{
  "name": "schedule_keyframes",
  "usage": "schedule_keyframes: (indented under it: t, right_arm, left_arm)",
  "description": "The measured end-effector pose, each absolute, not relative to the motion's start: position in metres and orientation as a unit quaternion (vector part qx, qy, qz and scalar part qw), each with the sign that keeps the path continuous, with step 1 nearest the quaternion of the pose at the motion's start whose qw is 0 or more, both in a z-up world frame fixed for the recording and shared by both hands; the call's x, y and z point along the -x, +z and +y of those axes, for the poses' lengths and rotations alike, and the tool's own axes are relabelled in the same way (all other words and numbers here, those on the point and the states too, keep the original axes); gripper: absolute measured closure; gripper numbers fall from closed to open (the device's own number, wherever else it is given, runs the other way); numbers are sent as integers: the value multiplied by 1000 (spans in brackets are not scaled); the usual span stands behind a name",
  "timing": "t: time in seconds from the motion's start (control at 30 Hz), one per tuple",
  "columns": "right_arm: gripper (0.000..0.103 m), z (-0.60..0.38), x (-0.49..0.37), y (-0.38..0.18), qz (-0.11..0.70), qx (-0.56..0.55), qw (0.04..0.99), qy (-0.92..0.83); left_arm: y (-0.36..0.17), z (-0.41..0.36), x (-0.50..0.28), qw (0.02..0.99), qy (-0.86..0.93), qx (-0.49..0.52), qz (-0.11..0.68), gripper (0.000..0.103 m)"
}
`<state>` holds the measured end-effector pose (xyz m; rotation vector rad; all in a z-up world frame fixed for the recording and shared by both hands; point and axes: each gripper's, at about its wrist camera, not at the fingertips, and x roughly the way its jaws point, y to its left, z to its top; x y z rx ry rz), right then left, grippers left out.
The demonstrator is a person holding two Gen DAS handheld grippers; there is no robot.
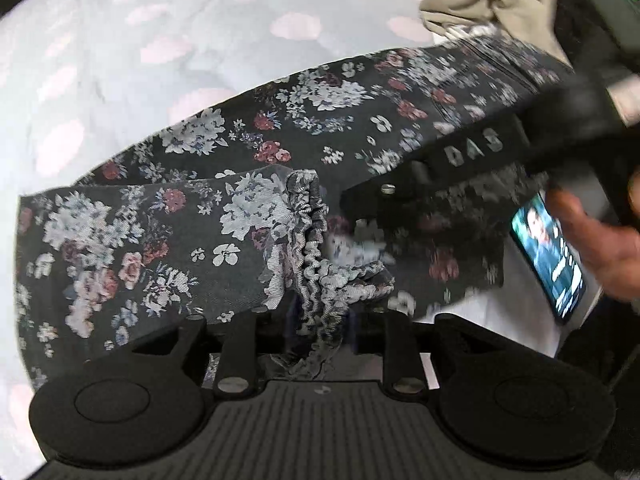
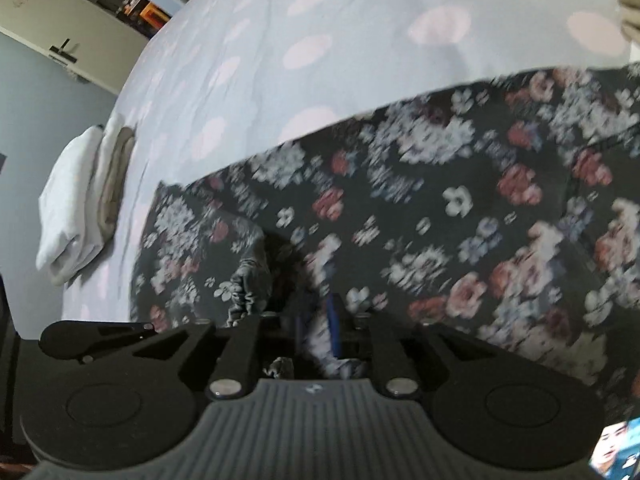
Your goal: Fold clothes
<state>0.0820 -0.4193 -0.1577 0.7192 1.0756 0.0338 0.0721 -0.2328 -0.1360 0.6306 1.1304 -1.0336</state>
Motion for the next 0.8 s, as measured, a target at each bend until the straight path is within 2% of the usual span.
schedule_keyframes:
  t: [0.03,0.3,0.33,0.37,0.4,0.73,0.8]
  right_arm:
    - [70,-418,-81,-158,504,-335,796,21]
    - [70,-409,-81,-167,536,-336,774,27]
    - [70,-408,-81,-168,539,-335,772,29]
    - [70,-407,-81,-168,541,-332,772,32]
    - [69,-405,-82,-168,544,-328,772,35]
    - [69,-394,-79,-175,572,-309,759,40]
    - [69,-395,-79,-179,579,-314,751,36]
  left_arm:
    - [-133,-228,-68,677,-463,-290,494,75]
    - [-117,-204,-50,685,-464,-321,460,61]
    - [-116,-205,-48,683,-465,-325,459,55]
    - [-115,-205,-46,681,-467,-326,460,44]
    - [-115,-204,-43,680,-468,-326,461,41]
    - [-115,-186,-31,685,-455,-379,425,41]
    - [-114,-182,-31,688,-459,-376,418,44]
